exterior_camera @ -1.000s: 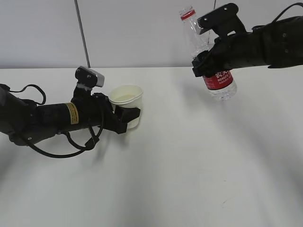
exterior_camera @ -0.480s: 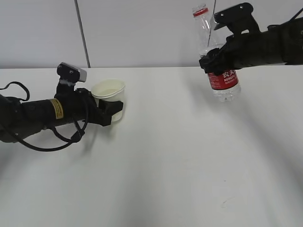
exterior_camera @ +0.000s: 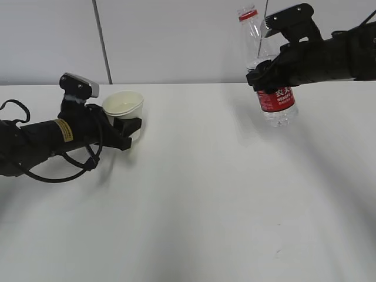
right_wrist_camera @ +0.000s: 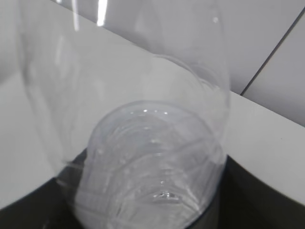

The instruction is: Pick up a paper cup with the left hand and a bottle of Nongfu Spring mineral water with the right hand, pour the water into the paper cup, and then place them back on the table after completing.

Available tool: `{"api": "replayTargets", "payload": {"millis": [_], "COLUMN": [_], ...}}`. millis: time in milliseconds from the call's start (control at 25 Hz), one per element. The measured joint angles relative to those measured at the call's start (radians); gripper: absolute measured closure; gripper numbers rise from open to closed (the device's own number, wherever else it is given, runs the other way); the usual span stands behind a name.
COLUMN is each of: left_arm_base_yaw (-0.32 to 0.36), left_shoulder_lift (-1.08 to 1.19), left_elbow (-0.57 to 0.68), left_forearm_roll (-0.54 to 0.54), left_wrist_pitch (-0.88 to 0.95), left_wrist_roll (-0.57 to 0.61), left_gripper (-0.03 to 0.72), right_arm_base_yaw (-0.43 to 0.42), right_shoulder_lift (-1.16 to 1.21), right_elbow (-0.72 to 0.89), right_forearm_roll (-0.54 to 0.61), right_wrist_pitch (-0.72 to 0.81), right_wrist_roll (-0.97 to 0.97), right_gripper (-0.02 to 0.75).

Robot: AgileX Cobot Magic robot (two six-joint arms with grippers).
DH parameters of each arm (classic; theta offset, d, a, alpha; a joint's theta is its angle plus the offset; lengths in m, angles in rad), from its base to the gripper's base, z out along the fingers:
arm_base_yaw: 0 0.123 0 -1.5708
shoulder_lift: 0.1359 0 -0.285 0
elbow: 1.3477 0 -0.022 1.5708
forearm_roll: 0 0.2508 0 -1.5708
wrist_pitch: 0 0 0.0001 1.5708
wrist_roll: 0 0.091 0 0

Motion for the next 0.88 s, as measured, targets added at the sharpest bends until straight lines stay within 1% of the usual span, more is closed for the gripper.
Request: {"api": "replayTargets", "payload": {"millis": [80,520,880], "left_arm_base_yaw": [0.0,0.0,0.001], "left_shoulder_lift": [0.008,0.065,0.099], "left_elbow": [0.0,0.0,-0.001], "left_forearm_roll": [-0.035,-0.138,-0.171], "left_wrist_pitch": [0.0,-0.02,-0.089], "left_wrist_roll": [0.017,0.062,0.074], "left_gripper": [0.29,0.29,0.29], "right_arm_base_yaw": [0.0,0.0,0.0], "right_shoulder_lift": [0.0,0.0,0.0], "right_elbow": [0.0,0.0,0.0], "right_forearm_roll": [0.0,-0.004,-0.007], "right_wrist_pitch": [0.0,0.0,-0.002], "right_wrist_roll": [0.002,0.002,0.002], "right_gripper": [0.29,0.29,0.29]}}
